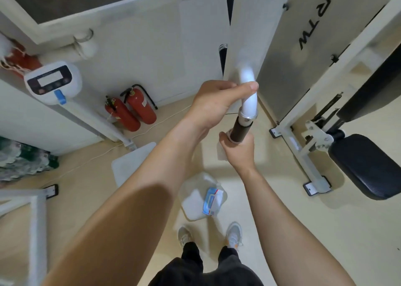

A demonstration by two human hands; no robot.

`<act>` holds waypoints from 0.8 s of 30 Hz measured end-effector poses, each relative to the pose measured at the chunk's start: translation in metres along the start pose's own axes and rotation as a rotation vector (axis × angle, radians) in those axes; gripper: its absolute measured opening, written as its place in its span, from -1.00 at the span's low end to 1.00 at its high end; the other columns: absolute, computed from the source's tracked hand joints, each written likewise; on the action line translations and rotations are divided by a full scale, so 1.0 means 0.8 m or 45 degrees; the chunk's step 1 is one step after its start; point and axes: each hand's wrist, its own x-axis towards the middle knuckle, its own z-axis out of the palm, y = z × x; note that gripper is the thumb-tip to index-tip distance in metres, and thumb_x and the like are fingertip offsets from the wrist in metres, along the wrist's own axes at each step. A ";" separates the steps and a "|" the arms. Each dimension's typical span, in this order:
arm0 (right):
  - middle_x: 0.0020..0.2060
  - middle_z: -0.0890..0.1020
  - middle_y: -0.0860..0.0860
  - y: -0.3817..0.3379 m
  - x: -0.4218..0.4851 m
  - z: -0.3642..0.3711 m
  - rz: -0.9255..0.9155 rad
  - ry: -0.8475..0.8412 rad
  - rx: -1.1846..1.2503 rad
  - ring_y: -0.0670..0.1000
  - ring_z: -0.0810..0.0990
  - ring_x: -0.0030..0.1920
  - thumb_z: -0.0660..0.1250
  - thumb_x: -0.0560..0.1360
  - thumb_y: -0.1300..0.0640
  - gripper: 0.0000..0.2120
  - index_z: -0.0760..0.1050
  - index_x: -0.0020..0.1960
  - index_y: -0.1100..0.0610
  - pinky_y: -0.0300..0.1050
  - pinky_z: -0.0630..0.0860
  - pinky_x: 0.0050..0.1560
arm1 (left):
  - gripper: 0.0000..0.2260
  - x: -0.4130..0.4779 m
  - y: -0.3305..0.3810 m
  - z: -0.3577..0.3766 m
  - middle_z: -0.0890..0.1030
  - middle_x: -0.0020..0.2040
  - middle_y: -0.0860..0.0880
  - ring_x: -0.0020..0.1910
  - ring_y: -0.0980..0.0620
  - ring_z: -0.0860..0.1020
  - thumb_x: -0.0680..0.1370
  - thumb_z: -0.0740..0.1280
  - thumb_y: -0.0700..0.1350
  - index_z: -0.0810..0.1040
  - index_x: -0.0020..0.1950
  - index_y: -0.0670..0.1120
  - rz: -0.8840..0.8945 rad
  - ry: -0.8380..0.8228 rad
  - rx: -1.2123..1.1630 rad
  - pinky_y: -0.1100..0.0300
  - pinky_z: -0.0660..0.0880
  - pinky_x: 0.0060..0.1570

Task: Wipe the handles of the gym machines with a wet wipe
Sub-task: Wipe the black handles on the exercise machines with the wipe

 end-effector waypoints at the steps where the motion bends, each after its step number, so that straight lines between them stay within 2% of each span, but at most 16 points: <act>1: -0.46 0.30 0.07 0.002 0.004 -0.006 0.012 -0.117 -0.051 0.00 0.26 -0.38 0.41 0.39 0.28 -0.62 0.23 -0.41 0.19 -0.11 0.24 -0.33 | -0.56 0.000 0.001 0.000 0.30 -0.38 0.08 -0.39 0.15 0.34 0.42 0.50 0.12 0.43 -0.35 -0.17 -0.006 0.009 0.015 0.18 0.26 -0.21; 2: -0.45 0.32 0.09 0.001 0.007 -0.014 0.013 -0.232 -0.102 0.00 0.28 -0.38 0.42 0.40 0.32 -0.63 0.24 -0.40 0.25 -0.10 0.26 -0.31 | -0.59 0.000 0.001 0.001 0.28 -0.43 0.12 -0.43 0.16 0.34 0.44 0.50 0.10 0.39 -0.38 -0.10 -0.004 0.014 0.023 0.19 0.26 -0.24; 4: -0.43 0.36 0.08 -0.023 0.011 -0.030 -0.003 -0.424 -0.186 -0.03 0.32 -0.38 0.43 0.42 0.35 -0.67 0.29 -0.34 0.35 -0.15 0.29 -0.32 | -0.57 0.002 0.001 0.004 0.35 -0.36 0.05 -0.35 0.13 0.39 0.36 0.51 0.15 0.46 -0.33 -0.18 0.021 0.043 0.002 0.20 0.29 -0.20; 6: -0.44 0.39 0.01 -0.064 0.014 -0.047 -0.056 -0.533 -0.207 -0.10 0.33 -0.42 0.43 0.43 0.36 -0.70 0.32 -0.33 0.31 -0.24 0.32 -0.40 | -0.48 0.000 0.003 0.009 0.35 -0.26 -0.04 -0.27 0.07 0.37 0.31 0.49 0.16 0.51 -0.23 -0.32 0.051 0.092 -0.033 0.13 0.28 -0.17; 8: -0.44 0.42 0.01 -0.101 0.012 -0.062 -0.154 -0.539 -0.109 -0.08 0.37 -0.40 0.41 0.39 0.32 -0.74 0.34 -0.34 0.28 -0.25 0.33 -0.39 | -0.54 -0.002 0.004 0.016 0.33 -0.26 -0.06 -0.28 0.03 0.33 0.38 0.51 0.07 0.50 -0.23 -0.34 0.041 0.105 -0.075 0.18 0.28 -0.26; 10: -0.46 0.38 0.04 -0.115 0.004 -0.061 -0.221 -0.347 0.027 -0.04 0.34 -0.40 0.36 0.34 0.28 -0.77 0.32 -0.34 0.33 -0.20 0.30 -0.40 | -0.63 -0.004 0.005 0.025 0.28 -0.28 -0.10 -0.32 0.02 0.30 0.44 0.51 -0.02 0.47 -0.27 -0.27 0.023 0.097 -0.114 0.27 0.26 -0.42; 14: -0.51 0.30 -0.08 -0.088 -0.005 -0.019 -0.222 0.377 0.172 -0.06 0.25 -0.43 0.41 0.36 0.33 -0.59 0.22 -0.40 0.05 -0.14 0.26 -0.43 | -0.52 0.003 0.001 0.036 0.21 -0.28 -0.12 -0.30 -0.03 0.22 0.45 0.50 -0.03 0.38 -0.29 -0.40 0.064 0.098 -0.159 0.25 0.17 -0.46; 15: -0.51 0.31 -0.09 -0.077 -0.002 -0.010 -0.226 0.500 0.161 -0.07 0.25 -0.42 0.41 0.37 0.35 -0.57 0.22 -0.40 0.01 -0.14 0.26 -0.41 | -0.51 0.004 0.000 0.038 0.22 -0.28 -0.12 -0.29 -0.03 0.22 0.45 0.50 -0.02 0.38 -0.28 -0.40 0.065 0.097 -0.169 0.23 0.17 -0.45; 17: -0.49 0.34 -0.07 -0.047 0.005 0.001 -0.177 0.551 0.126 -0.08 0.27 -0.41 0.42 0.39 0.34 -0.57 0.25 -0.39 -0.01 -0.14 0.29 -0.38 | -0.49 0.008 -0.002 0.039 0.23 -0.29 -0.11 -0.29 -0.04 0.22 0.42 0.49 0.03 0.37 -0.28 -0.39 0.084 0.106 -0.160 0.20 0.16 -0.41; 19: -0.47 0.34 0.00 -0.017 0.010 0.002 -0.055 0.389 0.060 -0.04 0.27 -0.39 0.43 0.41 0.32 -0.59 0.25 -0.40 0.04 -0.13 0.26 -0.38 | -0.51 0.010 -0.006 0.038 0.18 -0.32 -0.12 -0.33 -0.02 0.19 0.44 0.50 0.01 0.32 -0.32 -0.32 0.102 0.150 -0.154 0.24 0.13 -0.43; 22: -0.44 0.35 0.07 0.003 0.021 -0.014 0.037 -0.142 -0.053 -0.02 0.32 -0.37 0.42 0.42 0.35 -0.64 0.27 -0.38 0.20 -0.12 0.28 -0.33 | -0.62 0.010 -0.009 0.027 0.15 -0.37 -0.02 -0.39 0.06 0.17 0.49 0.49 -0.05 0.36 -0.33 -0.17 0.099 0.202 -0.164 0.30 0.13 -0.47; 24: -0.43 0.37 0.02 -0.012 0.027 -0.030 0.052 -0.495 -0.168 -0.08 0.35 -0.39 0.44 0.45 0.36 -0.65 0.30 -0.35 0.19 -0.19 0.32 -0.33 | -0.66 0.008 -0.009 0.021 0.18 -0.33 -0.08 -0.35 0.04 0.20 0.47 0.50 -0.02 0.44 -0.29 -0.19 0.110 0.189 -0.155 0.30 0.15 -0.45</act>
